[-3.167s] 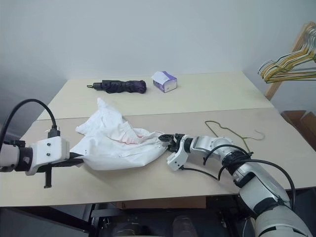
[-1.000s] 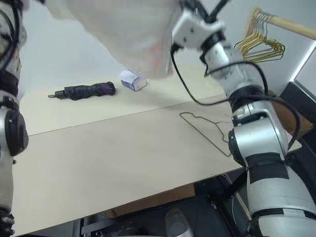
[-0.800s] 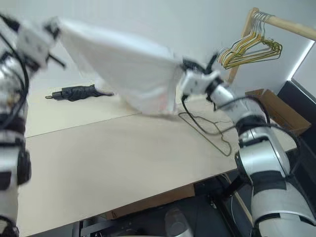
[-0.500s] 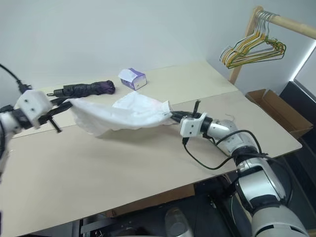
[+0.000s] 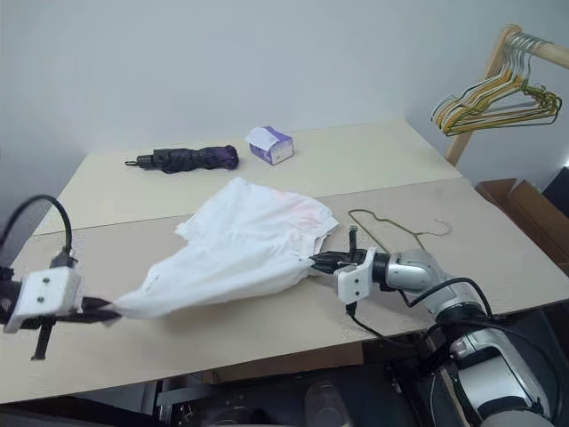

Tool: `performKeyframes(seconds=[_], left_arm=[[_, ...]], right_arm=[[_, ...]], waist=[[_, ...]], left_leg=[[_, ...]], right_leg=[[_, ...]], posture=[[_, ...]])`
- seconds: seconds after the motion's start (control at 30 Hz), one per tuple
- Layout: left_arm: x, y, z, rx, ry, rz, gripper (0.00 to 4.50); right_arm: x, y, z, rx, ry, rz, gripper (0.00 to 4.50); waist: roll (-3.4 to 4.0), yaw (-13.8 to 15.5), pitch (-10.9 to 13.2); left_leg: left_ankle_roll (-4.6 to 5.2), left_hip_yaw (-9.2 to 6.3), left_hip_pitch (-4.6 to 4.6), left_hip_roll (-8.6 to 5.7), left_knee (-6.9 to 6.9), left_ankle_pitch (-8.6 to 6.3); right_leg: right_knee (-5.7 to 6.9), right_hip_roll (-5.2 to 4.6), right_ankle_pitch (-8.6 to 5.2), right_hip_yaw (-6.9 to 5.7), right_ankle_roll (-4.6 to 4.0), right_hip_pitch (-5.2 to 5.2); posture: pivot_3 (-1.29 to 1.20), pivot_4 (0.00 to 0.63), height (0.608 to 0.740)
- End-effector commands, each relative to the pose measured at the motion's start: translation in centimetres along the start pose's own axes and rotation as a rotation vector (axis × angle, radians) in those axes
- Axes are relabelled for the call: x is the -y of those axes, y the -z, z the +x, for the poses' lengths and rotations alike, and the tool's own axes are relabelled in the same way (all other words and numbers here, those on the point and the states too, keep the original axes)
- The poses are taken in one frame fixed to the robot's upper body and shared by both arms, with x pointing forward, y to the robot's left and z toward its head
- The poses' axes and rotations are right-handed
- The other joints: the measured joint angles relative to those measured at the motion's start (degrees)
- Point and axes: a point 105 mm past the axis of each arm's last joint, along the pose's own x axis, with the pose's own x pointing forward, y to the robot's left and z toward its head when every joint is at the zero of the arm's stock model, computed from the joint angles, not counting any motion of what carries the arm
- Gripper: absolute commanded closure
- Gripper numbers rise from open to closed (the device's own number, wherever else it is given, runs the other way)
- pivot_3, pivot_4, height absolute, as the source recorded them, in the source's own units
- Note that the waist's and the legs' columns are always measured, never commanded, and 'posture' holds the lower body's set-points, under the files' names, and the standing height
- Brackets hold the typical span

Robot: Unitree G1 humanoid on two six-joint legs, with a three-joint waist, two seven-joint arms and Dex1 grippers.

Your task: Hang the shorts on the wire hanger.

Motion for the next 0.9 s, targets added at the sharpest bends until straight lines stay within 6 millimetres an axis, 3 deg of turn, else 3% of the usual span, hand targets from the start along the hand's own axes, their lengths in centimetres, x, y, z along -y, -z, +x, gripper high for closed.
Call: performKeyframes(seconds=[0.03,0.27,0.53,0.57,0.73,0.87,0.9], left_arm=[[1.6,-1.4,0.9,0.002,0.034,0.081,4.5],[5.9,-4.4,3.3,0.112,0.153,0.087,4.5],[7.9,-2.9,4.7,0.112,0.138,0.065,4.5],[8.0,-2.7,4.7,0.109,0.137,0.064,4.0],[8.4,-1.7,3.1,0.13,0.154,0.056,2.6],[7.4,-2.0,1.1,0.192,0.152,0.083,1.29],[6.3,-2.1,0.5,0.213,0.15,0.073,0.96]], right_arm=[[-0.2,-0.3,-0.7,-0.007,-0.026,-0.087,4.47],[-1.6,-0.3,-2.2,-0.048,-0.061,-0.162,4.47],[-3.2,-1.6,-3.4,-0.051,-0.091,-0.124,4.47],[-3.3,-1.8,-3.4,-0.049,-0.091,-0.115,3.75],[-3.6,-2.5,-4.1,-0.056,-0.111,-0.043,2.19],[-3.7,-2.2,-5.0,-0.097,-0.126,0.004,0.81],[-3.8,-2.1,-5.2,-0.11,-0.127,0.016,0.35]], waist=[[0.0,0.3,0.0],[-0.03,1.2,0.0],[-0.11,2.1,0.1],[-0.13,2.2,0.1],[-0.15,2.3,0.1],[-0.19,3.2,0.1],[-0.19,3.4,0.1]], left_leg=[[-0.01,0.02,0.0,0.02,-0.01,0.0],[0.0,0.11,-0.1,0.05,0.02,-0.06],[0.09,0.69,-0.13,0.46,0.1,-0.16],[0.1,0.7,-0.13,0.48,0.11,-0.17],[0.12,0.79,-0.17,0.57,0.11,-0.2],[0.11,0.8,-0.21,0.61,0.13,-0.22],[0.11,0.8,-0.21,0.62,0.14,-0.22]], right_leg=[[-0.02,0.0,-0.01,0.0,-0.02,-0.01],[-0.03,-0.05,-0.08,0.0,-0.14,-0.02],[-0.11,-0.07,-0.26,0.04,-0.4,0.09],[-0.14,-0.07,-0.29,0.04,-0.46,0.08],[-0.18,-0.02,-0.4,0.11,-0.71,0.08],[-0.19,-0.02,-0.42,0.11,-0.75,0.04],[-0.18,-0.01,-0.43,0.11,-0.76,0.02]], posture=[[-0.22,0.007,0.74],[-0.25,0.021,0.74],[-0.27,0.026,0.74],[-0.27,0.026,0.74],[-0.26,0.023,0.74],[-0.25,0.017,0.74],[-0.25,0.016,0.74]])
